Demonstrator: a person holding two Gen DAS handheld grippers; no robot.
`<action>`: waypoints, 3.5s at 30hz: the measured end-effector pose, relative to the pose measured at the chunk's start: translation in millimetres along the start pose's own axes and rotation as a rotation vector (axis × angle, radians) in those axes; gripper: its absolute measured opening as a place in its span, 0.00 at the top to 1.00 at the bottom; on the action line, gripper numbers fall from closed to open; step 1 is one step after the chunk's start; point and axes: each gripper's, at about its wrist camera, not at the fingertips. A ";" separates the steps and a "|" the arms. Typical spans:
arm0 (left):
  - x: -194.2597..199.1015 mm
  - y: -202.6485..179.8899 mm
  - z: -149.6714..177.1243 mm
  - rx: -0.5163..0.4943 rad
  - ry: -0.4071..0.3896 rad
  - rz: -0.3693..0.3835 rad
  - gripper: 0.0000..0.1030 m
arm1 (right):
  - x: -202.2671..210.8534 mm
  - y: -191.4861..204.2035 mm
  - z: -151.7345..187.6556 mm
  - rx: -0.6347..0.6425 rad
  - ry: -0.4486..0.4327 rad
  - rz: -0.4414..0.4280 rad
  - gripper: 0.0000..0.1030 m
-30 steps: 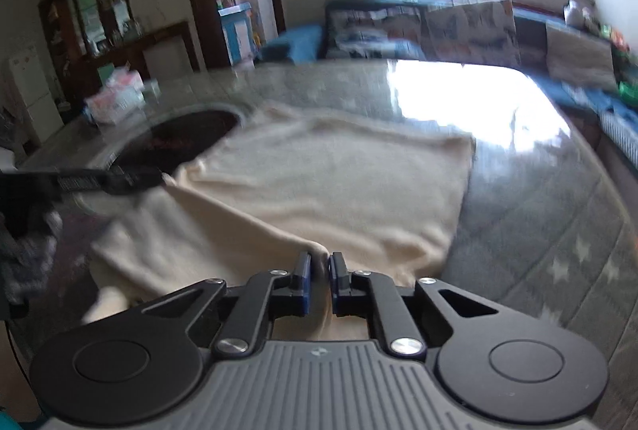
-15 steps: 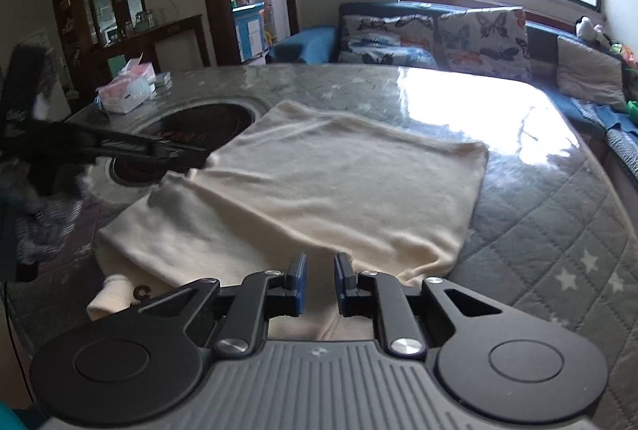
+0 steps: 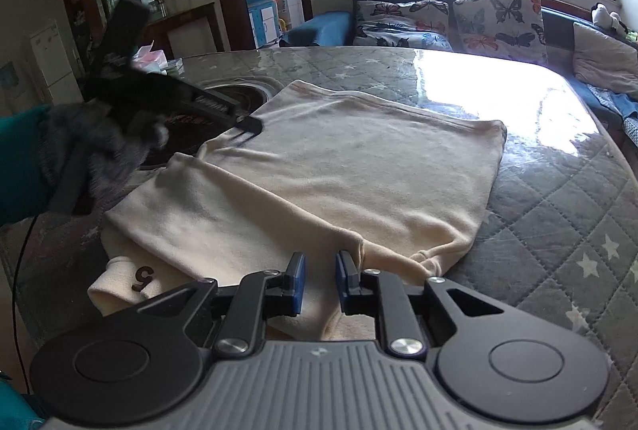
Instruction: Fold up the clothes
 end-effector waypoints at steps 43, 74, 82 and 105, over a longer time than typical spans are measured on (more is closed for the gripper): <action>110.1 -35.2 158.3 -0.314 -0.121 -0.034 0.57 | 9.8 45.7 24.0 0.160 0.010 0.073 0.78; 112.7 -61.4 177.6 -0.561 -0.239 0.047 0.90 | 37.9 84.0 59.3 0.442 0.061 0.173 0.49; 111.4 -54.2 155.4 -0.492 -0.228 0.090 0.91 | 19.1 82.3 39.8 0.478 0.002 0.197 0.51; 95.2 -46.0 189.4 -0.641 -0.194 -0.046 0.93 | 26.9 56.7 13.2 0.288 -0.026 0.048 0.91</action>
Point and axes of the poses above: each gripper's, at about its wrist camera, not at the fingertips, and x roughly against the way its jaws point, y to its left, z to its underside, and after that the axes turned 13 degrees about y, right-handed
